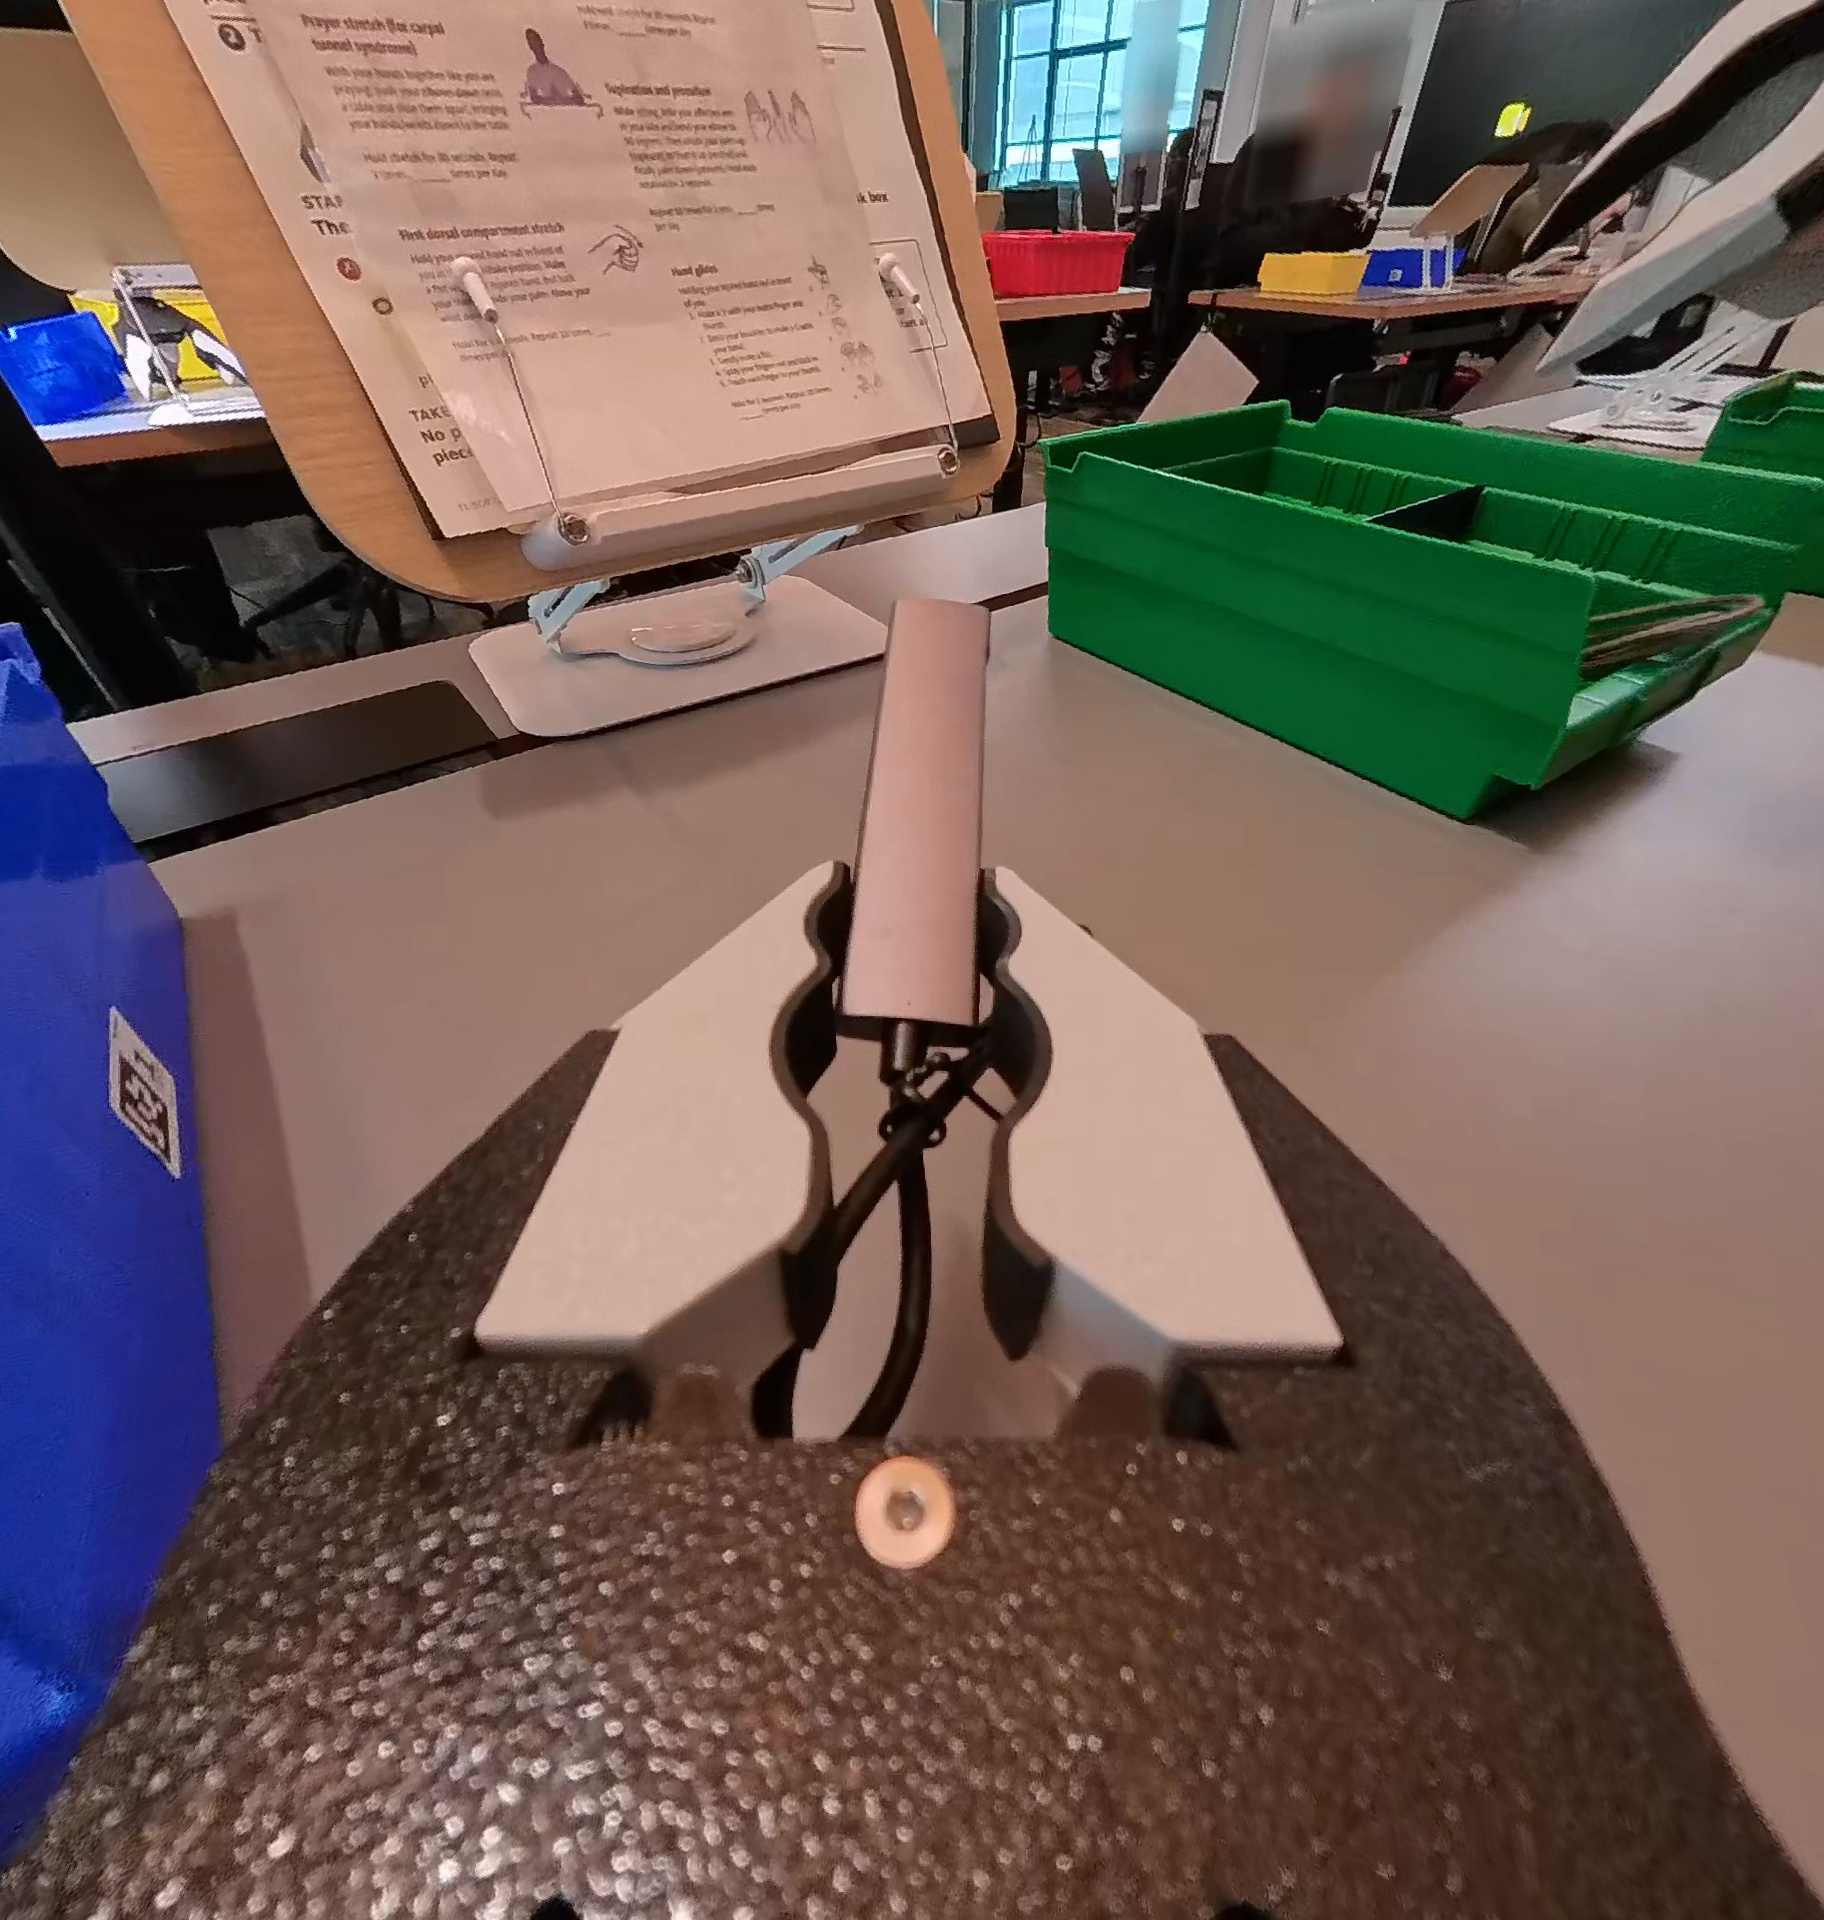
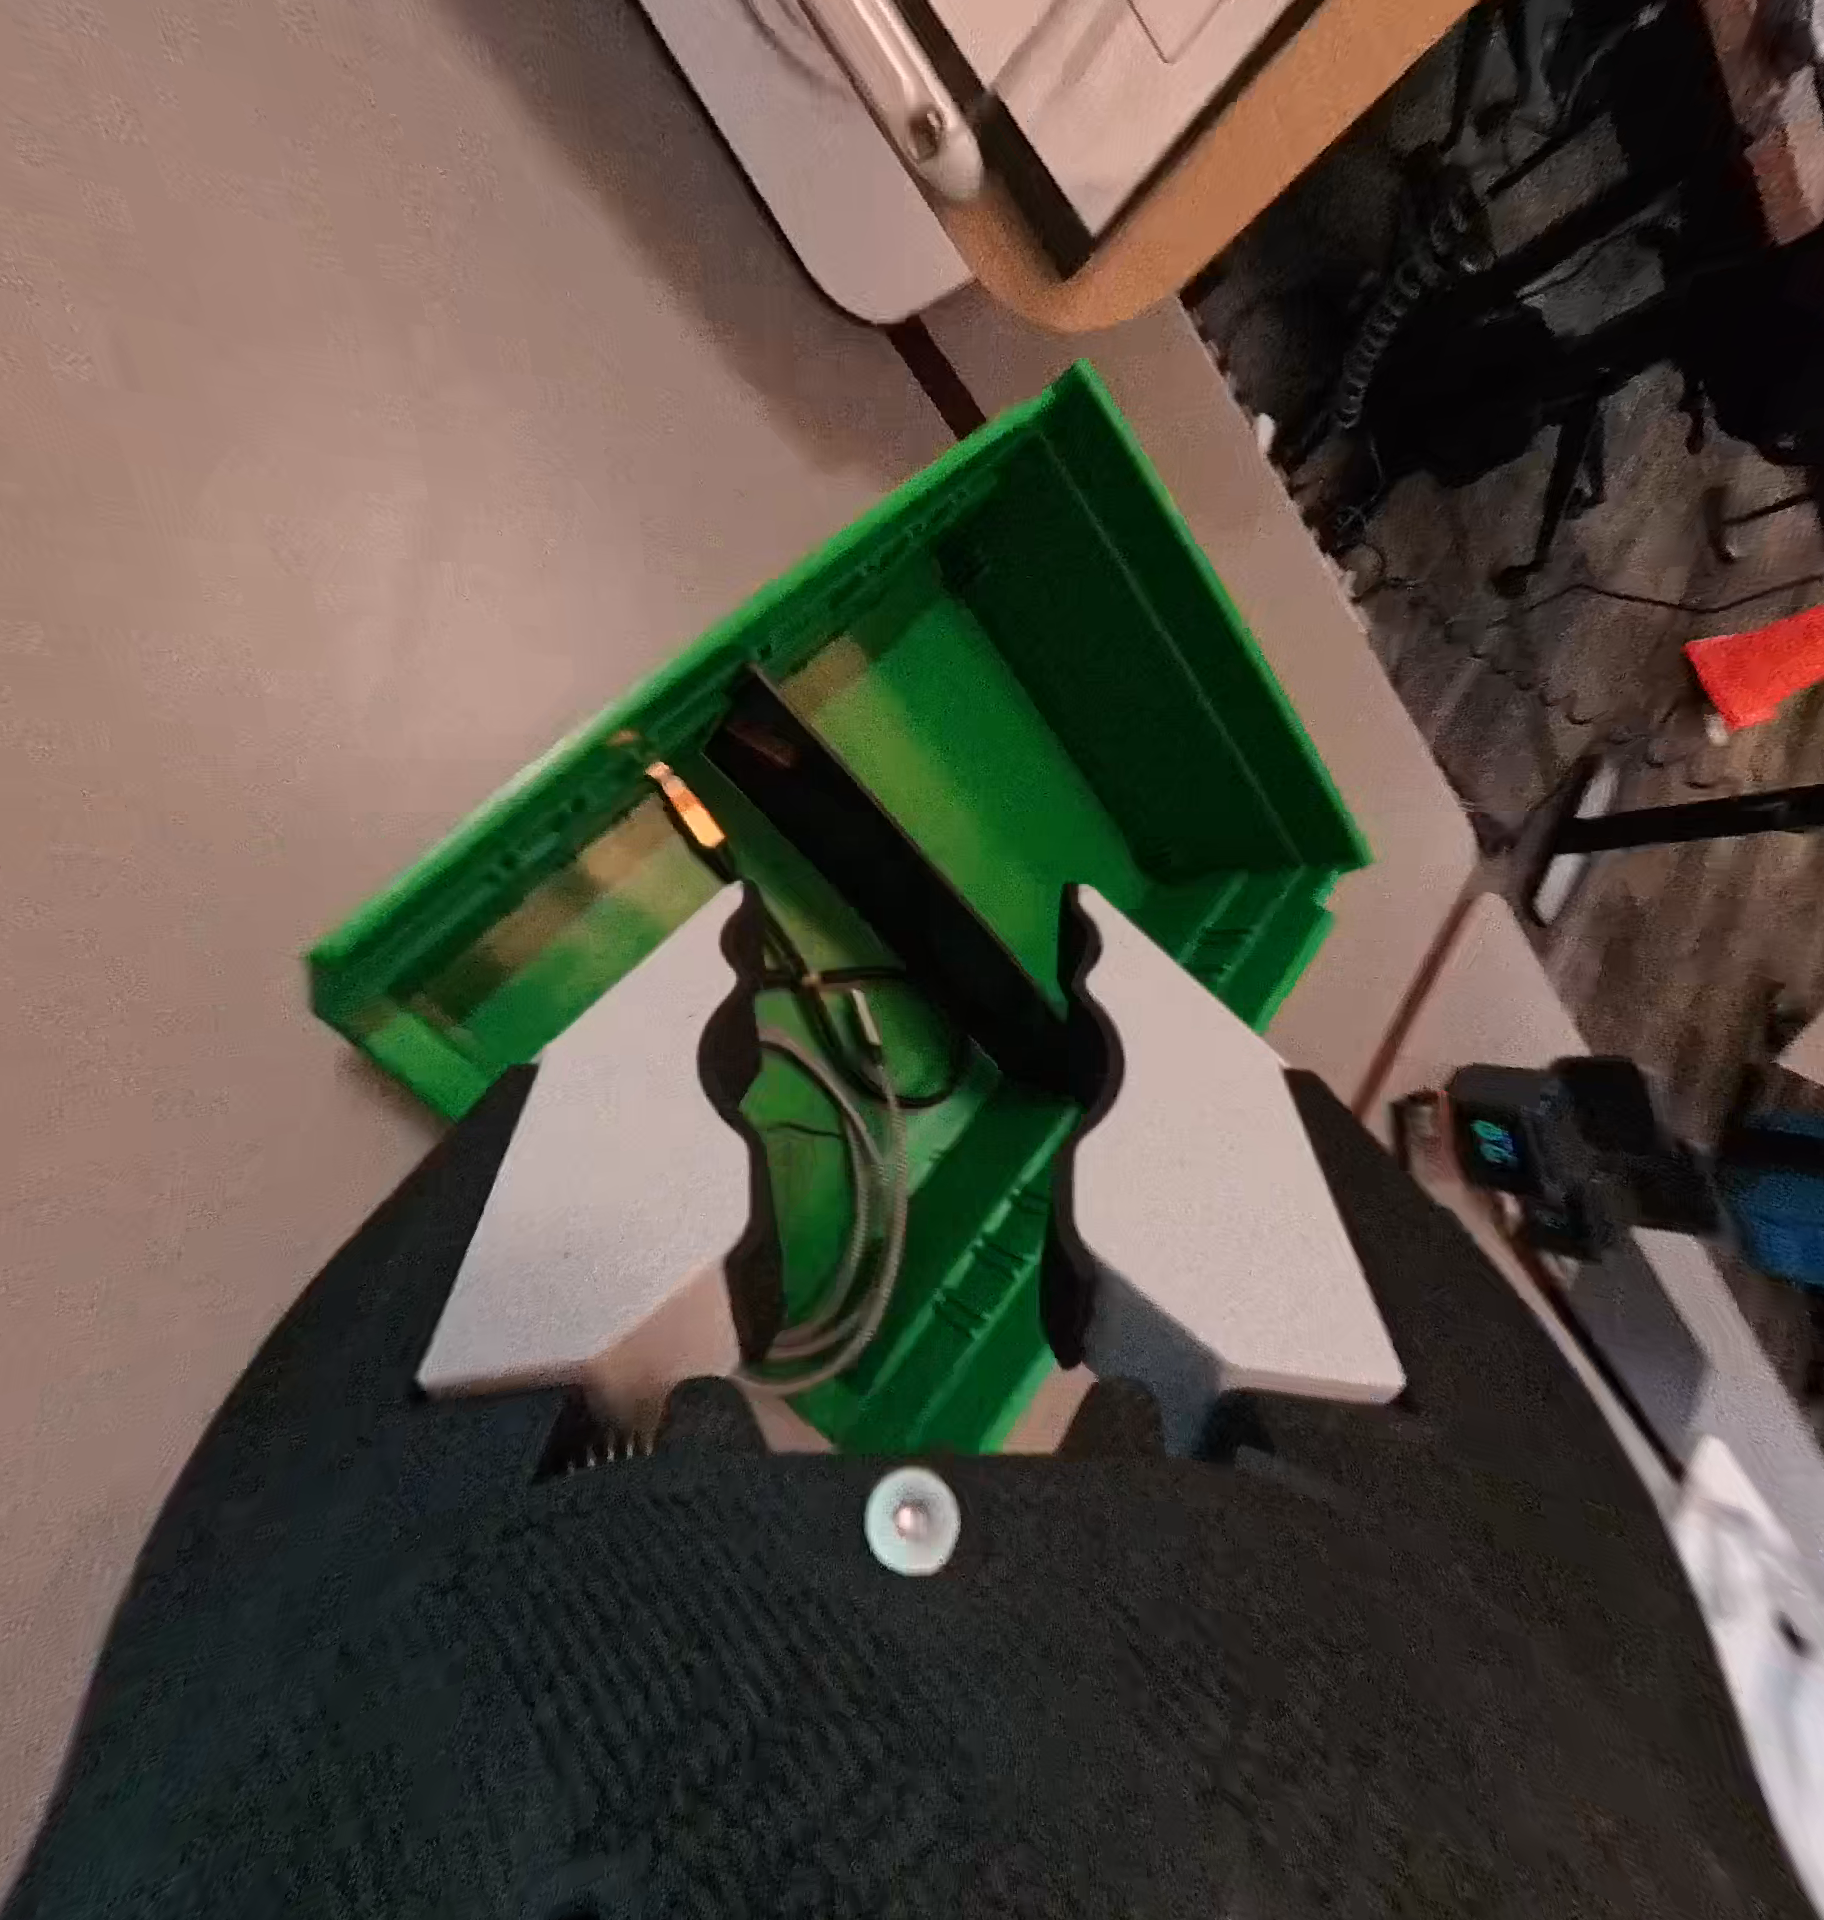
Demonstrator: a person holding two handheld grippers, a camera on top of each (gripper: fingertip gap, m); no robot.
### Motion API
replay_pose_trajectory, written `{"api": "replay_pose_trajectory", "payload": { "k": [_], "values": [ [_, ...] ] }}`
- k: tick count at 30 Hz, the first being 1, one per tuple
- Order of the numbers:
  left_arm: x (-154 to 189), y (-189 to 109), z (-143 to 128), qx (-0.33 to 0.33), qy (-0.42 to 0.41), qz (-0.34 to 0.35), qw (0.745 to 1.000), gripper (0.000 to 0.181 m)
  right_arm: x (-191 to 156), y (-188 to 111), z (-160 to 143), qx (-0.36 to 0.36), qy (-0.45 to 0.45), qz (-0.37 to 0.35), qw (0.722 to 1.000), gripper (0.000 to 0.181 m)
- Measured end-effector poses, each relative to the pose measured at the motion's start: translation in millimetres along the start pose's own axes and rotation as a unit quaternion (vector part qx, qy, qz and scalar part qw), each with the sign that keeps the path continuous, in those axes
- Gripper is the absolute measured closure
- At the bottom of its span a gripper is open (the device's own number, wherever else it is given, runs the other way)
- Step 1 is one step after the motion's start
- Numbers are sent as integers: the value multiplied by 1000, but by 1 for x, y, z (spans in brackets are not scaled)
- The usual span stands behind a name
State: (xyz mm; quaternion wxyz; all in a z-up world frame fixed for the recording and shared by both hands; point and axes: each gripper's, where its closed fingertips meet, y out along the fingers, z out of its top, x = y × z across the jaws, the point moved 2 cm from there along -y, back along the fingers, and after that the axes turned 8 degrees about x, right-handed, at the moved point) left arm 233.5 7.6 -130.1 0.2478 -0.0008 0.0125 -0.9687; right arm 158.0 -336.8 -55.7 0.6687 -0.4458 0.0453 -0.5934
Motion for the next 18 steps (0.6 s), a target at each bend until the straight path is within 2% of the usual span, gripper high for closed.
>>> {"api": "replay_pose_trajectory", "payload": {
  "k": [2,4,6,8,10,12,14,16,18],
  "values": [
    [3,0,1,1,-1,-9,1000,159,-35,-1,15,43,64,80,994,108],
    [11,1,3,9,2,-36,999,159,-85,-2,39,98,144,187,967,87],
    [27,1,9,28,8,-86,996,159,-138,-10,64,148,210,305,917,89],
    [52,-3,16,56,16,-166,984,159,-180,-15,81,178,254,396,865,89],
    [75,-11,24,88,41,-236,967,159,-214,-16,86,170,278,468,822,87],
    [92,-17,26,108,89,-276,951,159,-243,-29,93,160,305,554,758,89],
    [102,-19,22,109,152,-287,939,159,-258,-42,103,156,347,615,691,107],
    [109,-17,15,105,213,-285,929,159,-266,-41,105,127,383,631,663,115],
    [113,-15,11,100,245,-281,922,159,-272,-39,102,114,391,634,657,121]
  ]
}}
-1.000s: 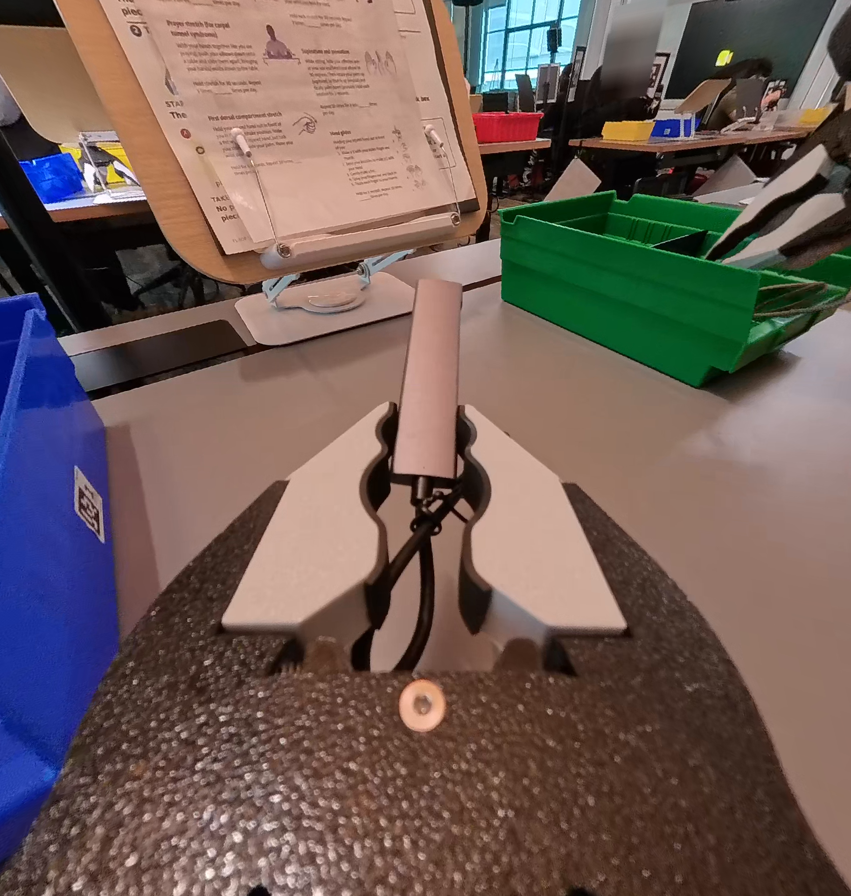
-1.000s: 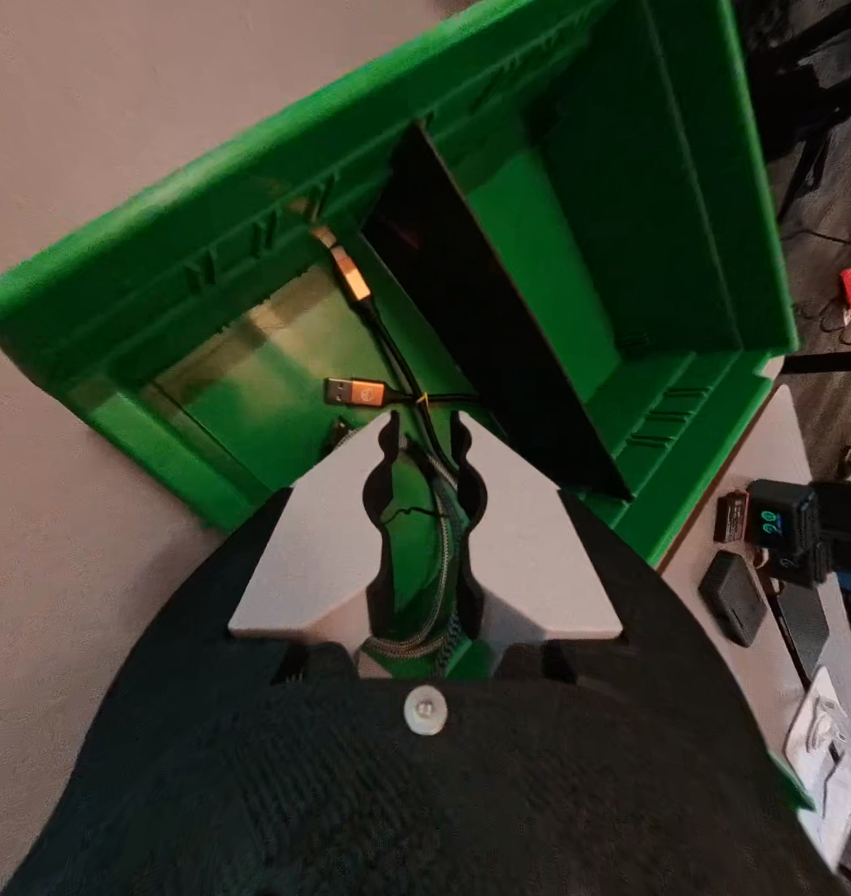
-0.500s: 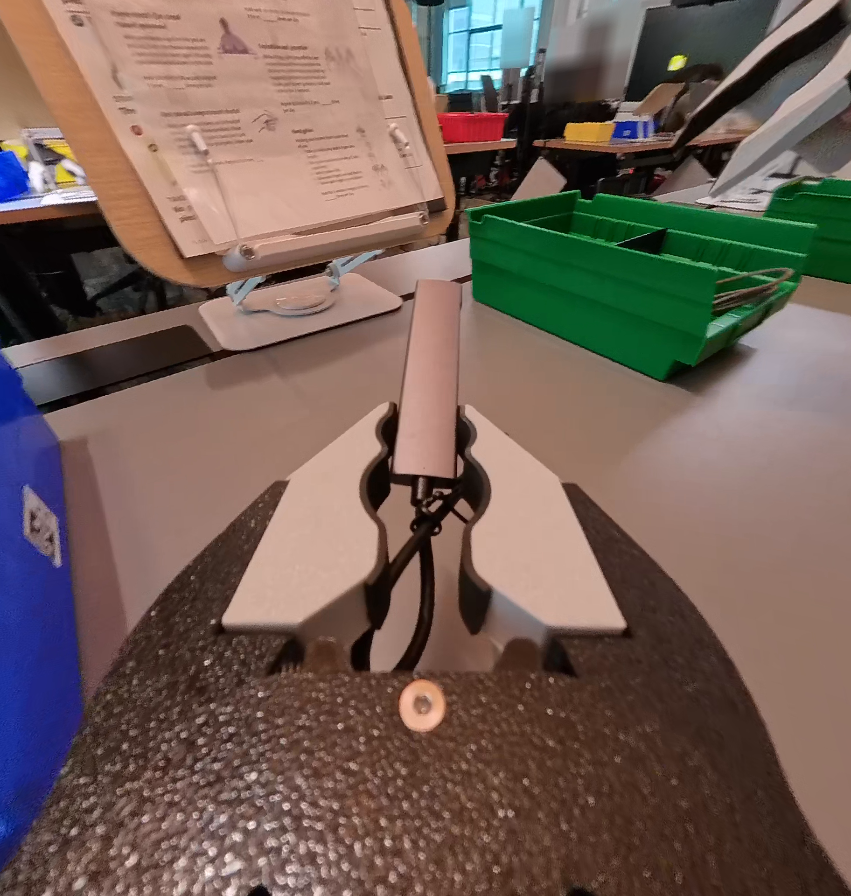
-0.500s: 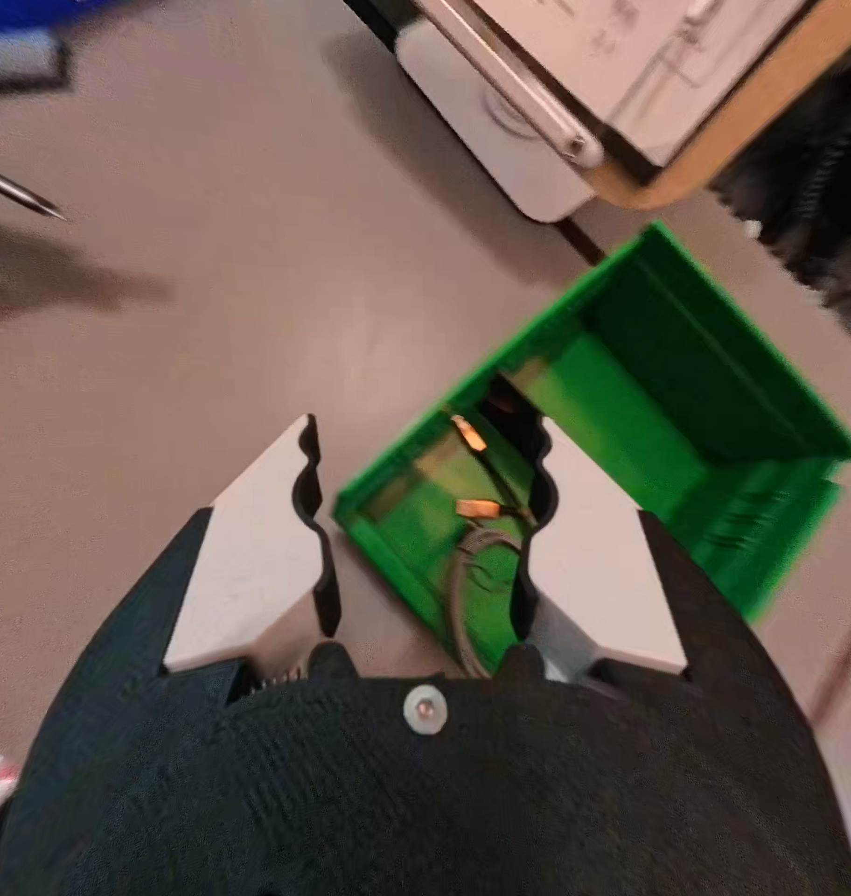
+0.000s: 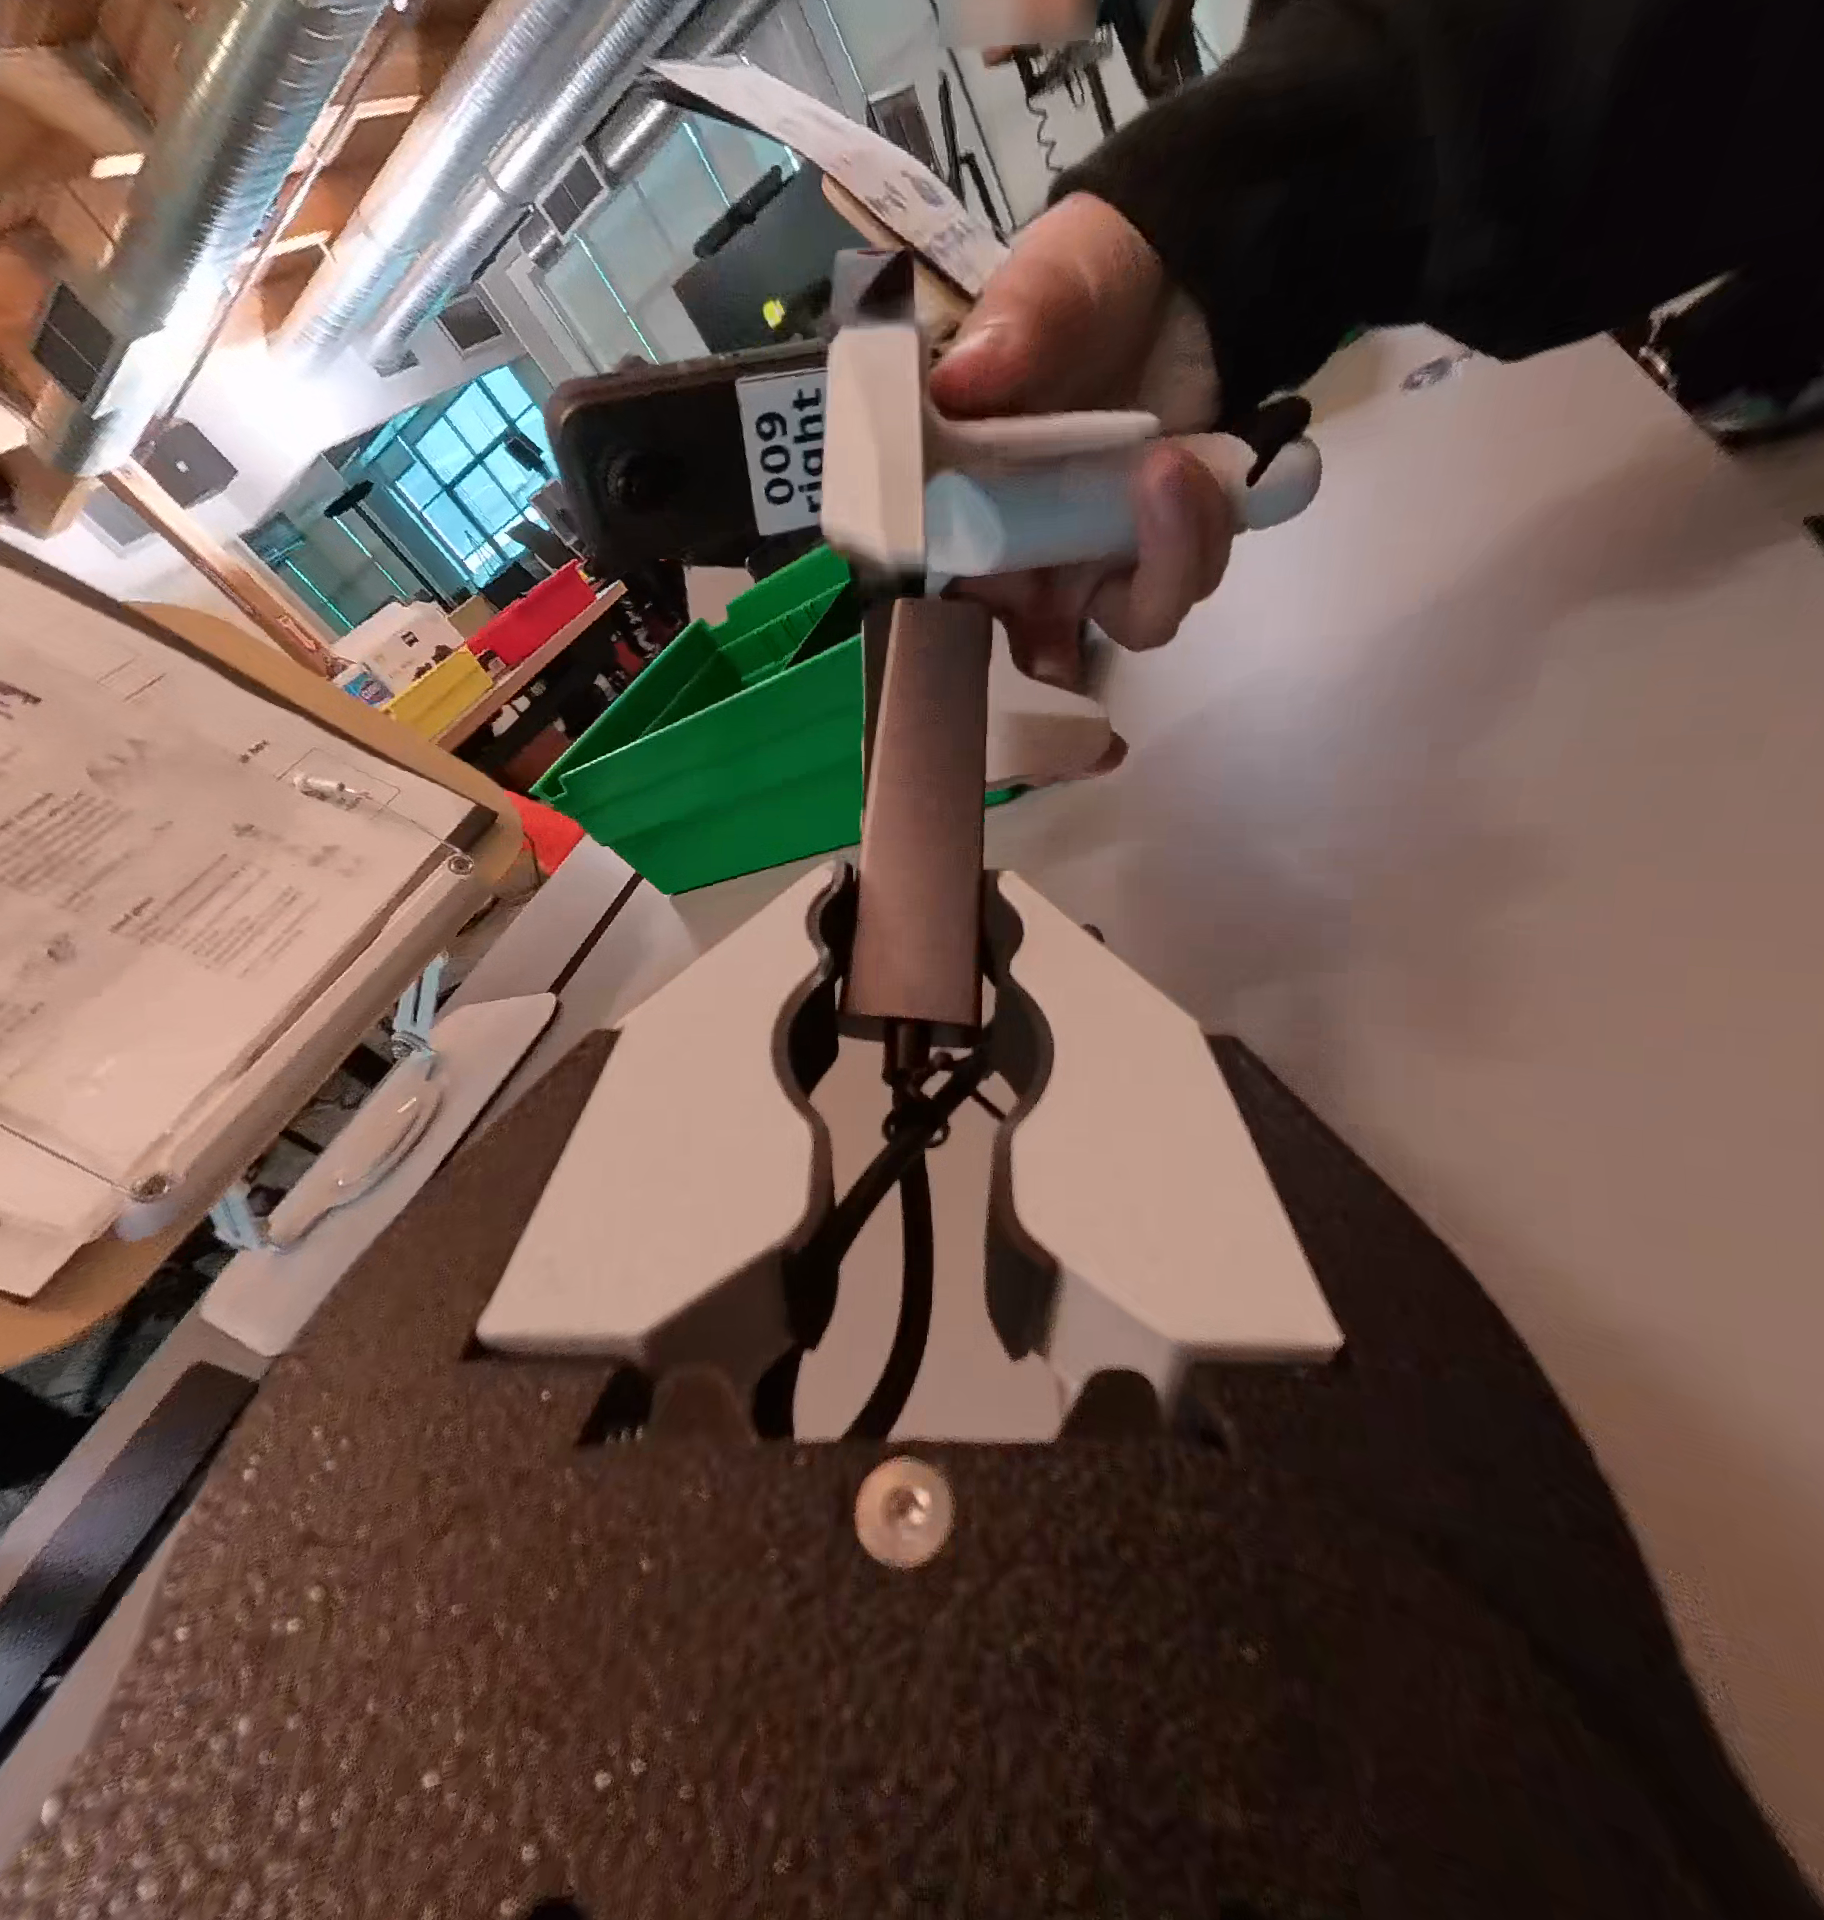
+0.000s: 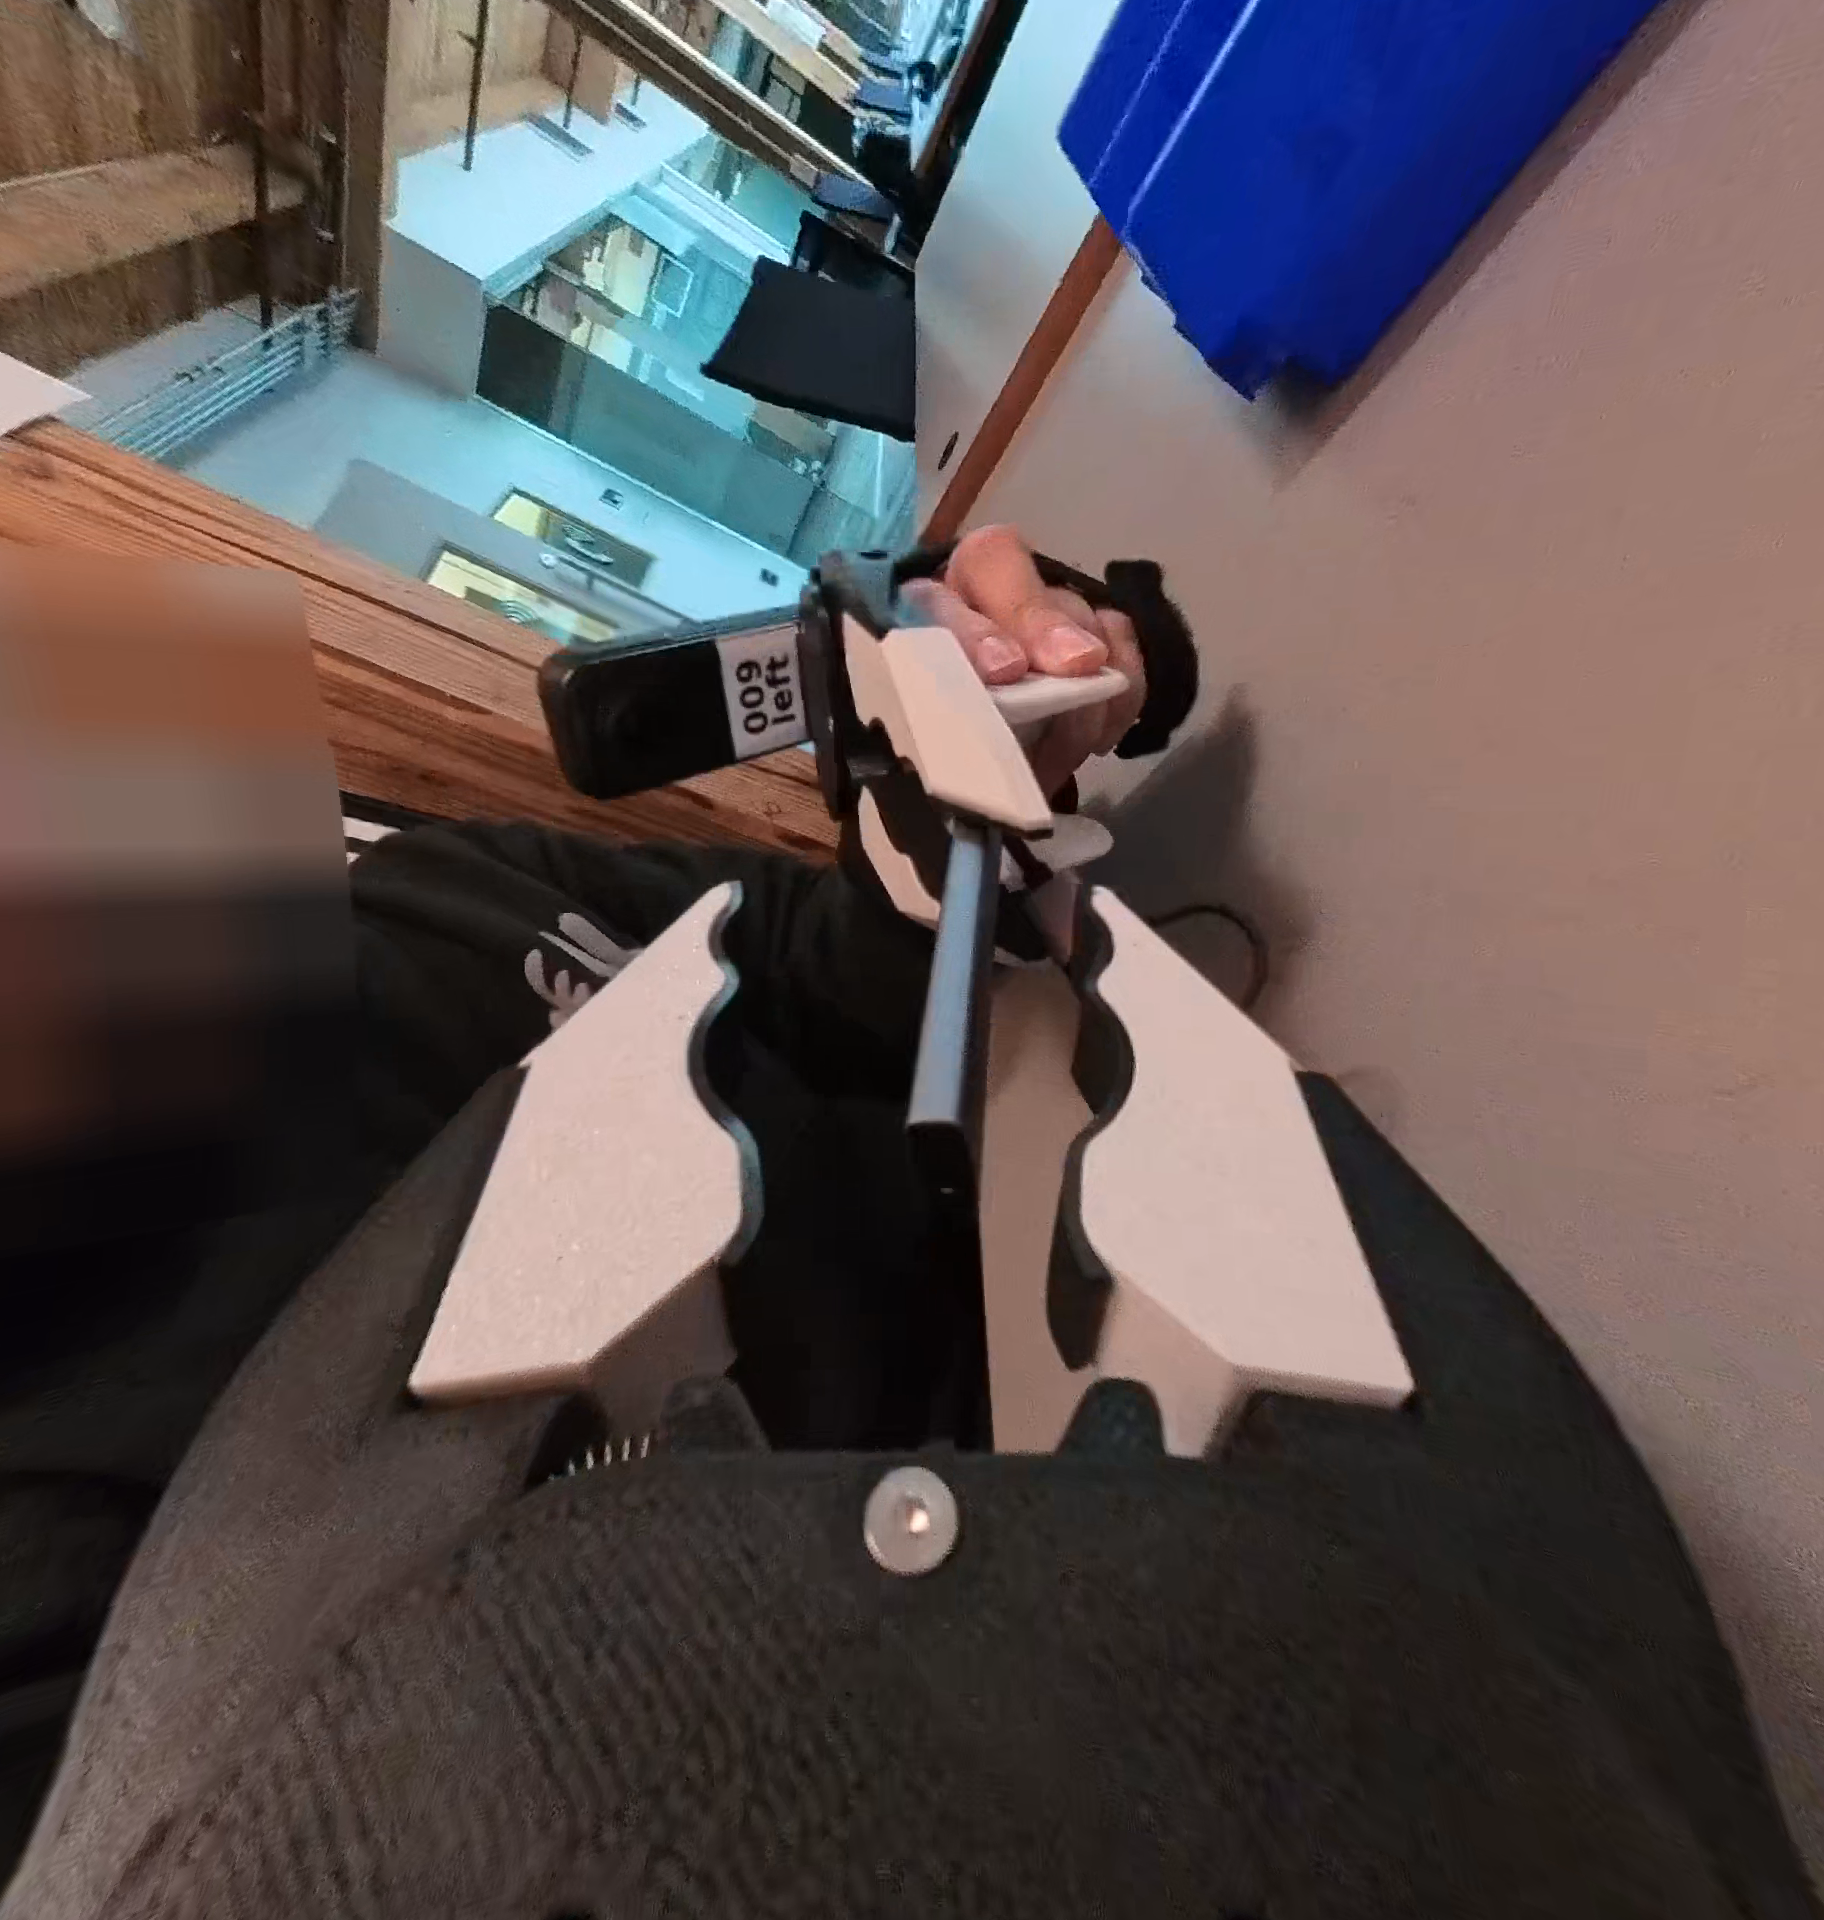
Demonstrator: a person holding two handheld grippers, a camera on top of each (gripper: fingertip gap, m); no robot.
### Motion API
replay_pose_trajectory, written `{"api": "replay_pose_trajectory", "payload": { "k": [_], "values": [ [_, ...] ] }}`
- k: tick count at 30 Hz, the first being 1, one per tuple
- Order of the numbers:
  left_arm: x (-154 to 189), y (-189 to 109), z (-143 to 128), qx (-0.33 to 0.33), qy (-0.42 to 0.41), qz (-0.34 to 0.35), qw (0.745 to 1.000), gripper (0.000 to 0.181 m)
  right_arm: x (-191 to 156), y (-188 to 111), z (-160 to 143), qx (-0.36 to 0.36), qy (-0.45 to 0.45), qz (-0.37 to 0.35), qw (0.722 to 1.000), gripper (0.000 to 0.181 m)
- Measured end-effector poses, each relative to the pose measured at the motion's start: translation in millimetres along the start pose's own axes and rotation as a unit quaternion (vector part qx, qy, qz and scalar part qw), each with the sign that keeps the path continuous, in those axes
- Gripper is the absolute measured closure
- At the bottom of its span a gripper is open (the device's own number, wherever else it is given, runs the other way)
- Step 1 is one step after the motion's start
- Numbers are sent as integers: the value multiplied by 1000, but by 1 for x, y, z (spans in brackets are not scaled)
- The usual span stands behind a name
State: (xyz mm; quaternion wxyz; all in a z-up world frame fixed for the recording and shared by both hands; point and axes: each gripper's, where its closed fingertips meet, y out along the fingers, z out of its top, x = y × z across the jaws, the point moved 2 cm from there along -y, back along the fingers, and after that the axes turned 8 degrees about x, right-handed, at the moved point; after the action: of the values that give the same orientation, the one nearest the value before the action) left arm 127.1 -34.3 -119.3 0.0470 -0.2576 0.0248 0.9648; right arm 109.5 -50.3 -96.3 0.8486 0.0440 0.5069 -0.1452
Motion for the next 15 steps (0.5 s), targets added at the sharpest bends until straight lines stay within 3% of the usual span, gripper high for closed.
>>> {"api": "replay_pose_trajectory", "payload": {
  "k": [3,4,8,12,15],
  "values": [
    [2,2,-1,-6,16,-1,1000,160,15,2,-9,-20,-8,-37,999,169],
    [2,2,-2,-9,16,-2,1000,159,15,2,-8,-20,-21,-38,999,174],
    [-1,2,-2,-2,4,11,1000,158,15,2,-5,-32,-78,-55,995,174],
    [-25,-7,7,44,-24,97,994,103,2,-21,22,-10,-150,-111,982,174],
    [-40,-15,10,66,-52,143,986,92,-11,-72,73,47,-219,-219,950,174]
  ]
}}
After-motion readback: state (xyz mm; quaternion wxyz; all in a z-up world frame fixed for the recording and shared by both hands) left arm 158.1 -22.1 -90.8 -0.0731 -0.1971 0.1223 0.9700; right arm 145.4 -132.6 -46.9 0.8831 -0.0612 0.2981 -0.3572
